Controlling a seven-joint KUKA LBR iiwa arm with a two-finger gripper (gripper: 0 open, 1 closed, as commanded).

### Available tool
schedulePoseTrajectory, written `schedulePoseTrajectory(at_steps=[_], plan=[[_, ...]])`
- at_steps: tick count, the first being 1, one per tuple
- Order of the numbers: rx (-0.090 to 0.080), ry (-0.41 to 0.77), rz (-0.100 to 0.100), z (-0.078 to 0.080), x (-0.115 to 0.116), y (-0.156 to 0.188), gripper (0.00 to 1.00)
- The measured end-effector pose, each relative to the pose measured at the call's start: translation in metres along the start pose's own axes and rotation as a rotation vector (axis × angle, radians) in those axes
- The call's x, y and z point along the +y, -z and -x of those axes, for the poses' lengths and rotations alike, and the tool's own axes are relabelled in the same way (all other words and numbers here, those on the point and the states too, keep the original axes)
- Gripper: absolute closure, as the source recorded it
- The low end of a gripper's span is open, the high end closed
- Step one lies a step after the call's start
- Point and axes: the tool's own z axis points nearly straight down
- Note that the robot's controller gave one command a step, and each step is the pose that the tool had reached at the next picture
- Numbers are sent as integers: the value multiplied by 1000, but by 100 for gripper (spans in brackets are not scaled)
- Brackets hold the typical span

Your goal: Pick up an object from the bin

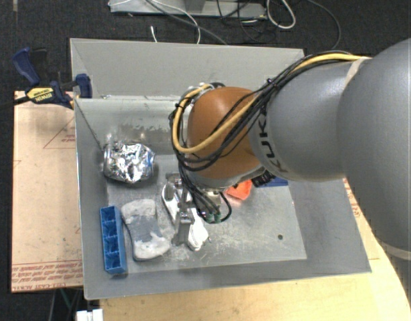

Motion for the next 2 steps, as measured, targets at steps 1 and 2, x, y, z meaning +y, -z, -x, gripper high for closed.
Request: schedulePoseTrajectory(at_steps=[1, 2], plan=[[-7, -4, 1, 2, -1, 4, 0], [-13, 267, 1, -24, 28, -71, 0]])
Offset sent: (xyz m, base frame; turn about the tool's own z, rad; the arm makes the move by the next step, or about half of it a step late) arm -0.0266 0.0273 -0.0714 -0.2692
